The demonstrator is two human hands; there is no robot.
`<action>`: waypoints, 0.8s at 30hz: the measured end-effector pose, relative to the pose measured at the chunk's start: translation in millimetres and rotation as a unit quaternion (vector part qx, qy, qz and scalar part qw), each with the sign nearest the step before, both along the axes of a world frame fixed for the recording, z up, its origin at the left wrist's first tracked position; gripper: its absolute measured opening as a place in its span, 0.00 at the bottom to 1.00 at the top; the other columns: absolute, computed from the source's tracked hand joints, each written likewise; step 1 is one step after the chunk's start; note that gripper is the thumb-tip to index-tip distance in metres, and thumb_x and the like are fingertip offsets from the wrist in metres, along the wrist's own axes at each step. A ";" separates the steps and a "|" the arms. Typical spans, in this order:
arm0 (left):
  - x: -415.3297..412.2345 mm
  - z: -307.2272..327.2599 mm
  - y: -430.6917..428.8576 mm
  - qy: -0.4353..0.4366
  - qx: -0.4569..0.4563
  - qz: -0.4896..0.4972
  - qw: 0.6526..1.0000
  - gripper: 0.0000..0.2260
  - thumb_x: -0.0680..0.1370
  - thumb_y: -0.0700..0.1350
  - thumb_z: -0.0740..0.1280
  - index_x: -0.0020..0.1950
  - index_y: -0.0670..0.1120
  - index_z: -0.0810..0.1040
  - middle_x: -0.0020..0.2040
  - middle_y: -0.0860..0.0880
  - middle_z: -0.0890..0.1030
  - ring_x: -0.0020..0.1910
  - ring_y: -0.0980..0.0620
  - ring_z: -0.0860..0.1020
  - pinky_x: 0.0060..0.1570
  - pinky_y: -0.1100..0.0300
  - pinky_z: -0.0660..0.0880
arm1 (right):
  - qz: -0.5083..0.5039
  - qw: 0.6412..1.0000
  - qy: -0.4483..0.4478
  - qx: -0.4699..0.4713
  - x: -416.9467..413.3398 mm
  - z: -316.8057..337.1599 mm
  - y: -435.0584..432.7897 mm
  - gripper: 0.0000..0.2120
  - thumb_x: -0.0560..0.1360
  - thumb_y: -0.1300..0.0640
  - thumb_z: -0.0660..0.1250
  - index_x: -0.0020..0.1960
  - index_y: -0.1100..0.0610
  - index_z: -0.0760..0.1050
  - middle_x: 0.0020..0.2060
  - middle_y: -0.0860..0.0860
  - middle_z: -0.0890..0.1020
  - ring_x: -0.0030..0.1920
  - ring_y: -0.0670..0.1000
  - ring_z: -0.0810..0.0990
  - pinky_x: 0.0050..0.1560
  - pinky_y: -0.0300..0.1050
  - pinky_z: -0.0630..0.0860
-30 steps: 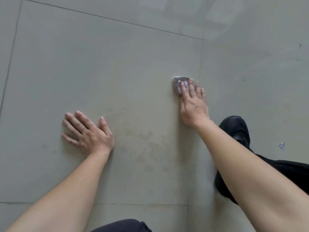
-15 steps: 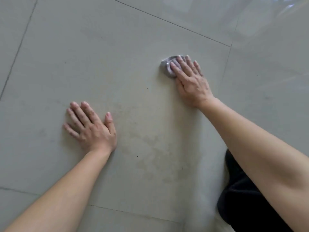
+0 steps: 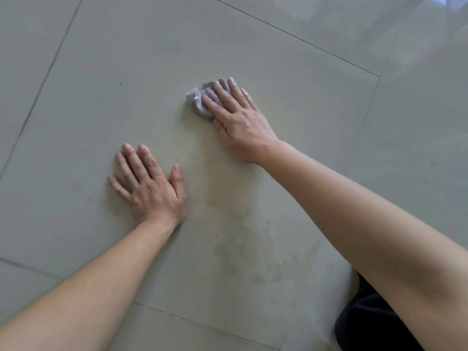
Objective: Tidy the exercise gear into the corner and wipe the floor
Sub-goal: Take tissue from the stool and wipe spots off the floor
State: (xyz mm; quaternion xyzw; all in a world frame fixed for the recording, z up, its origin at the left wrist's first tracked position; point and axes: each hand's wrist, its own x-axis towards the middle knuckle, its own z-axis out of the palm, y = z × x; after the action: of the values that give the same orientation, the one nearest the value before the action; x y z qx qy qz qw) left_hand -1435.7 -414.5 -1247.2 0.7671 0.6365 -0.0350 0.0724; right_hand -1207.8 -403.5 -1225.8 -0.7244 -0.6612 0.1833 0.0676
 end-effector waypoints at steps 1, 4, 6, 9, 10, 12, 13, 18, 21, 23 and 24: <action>-0.3 -0.5 -0.2 -0.002 0.002 -0.001 1.000 0.34 0.80 0.59 0.49 0.79 0.38 0.53 0.79 0.36 0.52 0.78 0.36 0.50 0.72 0.34 0.48 | 0.061 0.998 -0.008 -0.004 2.0 -0.5 -2.1 0.24 0.84 0.51 0.51 0.80 0.49 0.58 0.80 0.53 0.56 0.80 0.58 0.49 0.79 0.52 0.45; -1.0 -2.0 0.0 -0.005 0.006 0.001 1.000 0.34 0.80 0.59 0.48 0.79 0.38 0.53 0.79 0.36 0.52 0.78 0.36 0.50 0.72 0.33 0.48 | 0.091 0.995 -0.047 0.008 50.6 0.9 4.5 0.24 0.84 0.51 0.50 0.79 0.48 0.58 0.80 0.52 0.57 0.80 0.57 0.51 0.79 0.54 0.46; -1.5 -2.9 0.2 -0.006 0.005 -0.002 1.000 0.34 0.80 0.59 0.48 0.79 0.38 0.52 0.79 0.36 0.51 0.78 0.37 0.50 0.72 0.33 0.47 | -0.066 0.995 -0.078 0.010 97.4 3.3 17.8 0.25 0.83 0.51 0.51 0.80 0.48 0.57 0.80 0.53 0.56 0.80 0.58 0.50 0.79 0.55 0.45; -1.3 -3.9 -0.1 -0.009 0.008 -0.002 1.000 0.34 0.80 0.59 0.49 0.79 0.38 0.52 0.79 0.36 0.51 0.78 0.37 0.49 0.72 0.34 0.46 | -0.335 0.939 -0.055 -0.051 136.4 11.6 38.1 0.27 0.82 0.54 0.50 0.81 0.50 0.52 0.81 0.54 0.51 0.80 0.59 0.45 0.79 0.52 0.43; -0.9 -4.2 -0.4 -0.012 0.010 -0.002 1.000 0.34 0.80 0.59 0.49 0.79 0.38 0.53 0.79 0.36 0.51 0.78 0.36 0.50 0.72 0.34 0.46 | -0.351 0.933 -0.049 -0.057 127.5 12.7 43.8 0.28 0.82 0.54 0.50 0.81 0.51 0.51 0.81 0.54 0.51 0.80 0.59 0.44 0.79 0.51 0.43; -0.4 -4.9 -0.1 -0.018 0.010 0.002 1.000 0.34 0.80 0.59 0.49 0.79 0.38 0.53 0.79 0.36 0.52 0.78 0.37 0.50 0.72 0.33 0.47 | -0.285 0.957 -0.027 -0.045 88.7 12.1 49.7 0.28 0.82 0.55 0.50 0.81 0.53 0.51 0.81 0.55 0.50 0.80 0.59 0.44 0.79 0.50 0.43; -0.8 -4.8 0.3 -0.022 0.010 0.003 1.000 0.34 0.80 0.59 0.49 0.79 0.38 0.54 0.79 0.36 0.52 0.79 0.37 0.50 0.72 0.33 0.47 | -0.225 0.974 -0.013 -0.033 64.5 11.1 47.1 0.27 0.82 0.55 0.51 0.81 0.53 0.52 0.81 0.55 0.51 0.80 0.59 0.44 0.79 0.51 0.44; -2.5 -2.9 0.8 -0.076 0.031 0.019 0.996 0.29 0.81 0.55 0.50 0.77 0.41 0.62 0.79 0.39 0.58 0.78 0.40 0.57 0.73 0.37 0.52 | 0.029 1.000 0.002 -0.001 -32.9 1.1 -11.9 0.26 0.82 0.54 0.54 0.79 0.54 0.59 0.79 0.55 0.58 0.80 0.60 0.50 0.79 0.55 0.49; -8.9 3.8 11.9 -0.147 0.079 0.048 0.985 0.25 0.82 0.53 0.52 0.74 0.43 0.69 0.77 0.40 0.63 0.74 0.41 0.64 0.68 0.41 0.58 | 0.168 0.985 -0.033 0.003 -37.4 -0.3 -42.3 0.27 0.82 0.55 0.55 0.80 0.52 0.57 0.80 0.54 0.56 0.80 0.58 0.50 0.79 0.55 0.49; -22.7 7.8 30.2 -0.141 0.108 0.060 0.982 0.25 0.82 0.53 0.53 0.75 0.43 0.67 0.78 0.39 0.61 0.74 0.40 0.63 0.67 0.42 0.58 | 0.257 0.964 -0.064 0.010 -20.9 1.2 -44.0 0.26 0.83 0.54 0.53 0.80 0.51 0.55 0.80 0.53 0.56 0.80 0.58 0.50 0.79 0.57 0.49; -32.4 7.8 40.7 -0.125 0.110 0.074 0.983 0.26 0.82 0.54 0.53 0.77 0.42 0.64 0.78 0.38 0.59 0.76 0.40 0.60 0.68 0.42 0.57 | 0.278 0.957 -0.079 0.011 -10.1 2.1 -38.0 0.26 0.83 0.53 0.52 0.81 0.50 0.55 0.80 0.53 0.56 0.80 0.57 0.51 0.79 0.57 0.48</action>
State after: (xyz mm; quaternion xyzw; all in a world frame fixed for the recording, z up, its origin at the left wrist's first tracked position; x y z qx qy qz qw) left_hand -1468.0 -373.8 -1239.4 0.7195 0.6773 0.1373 0.0687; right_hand -1217.9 -441.5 -1223.8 -0.5230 -0.8418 0.1298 -0.0305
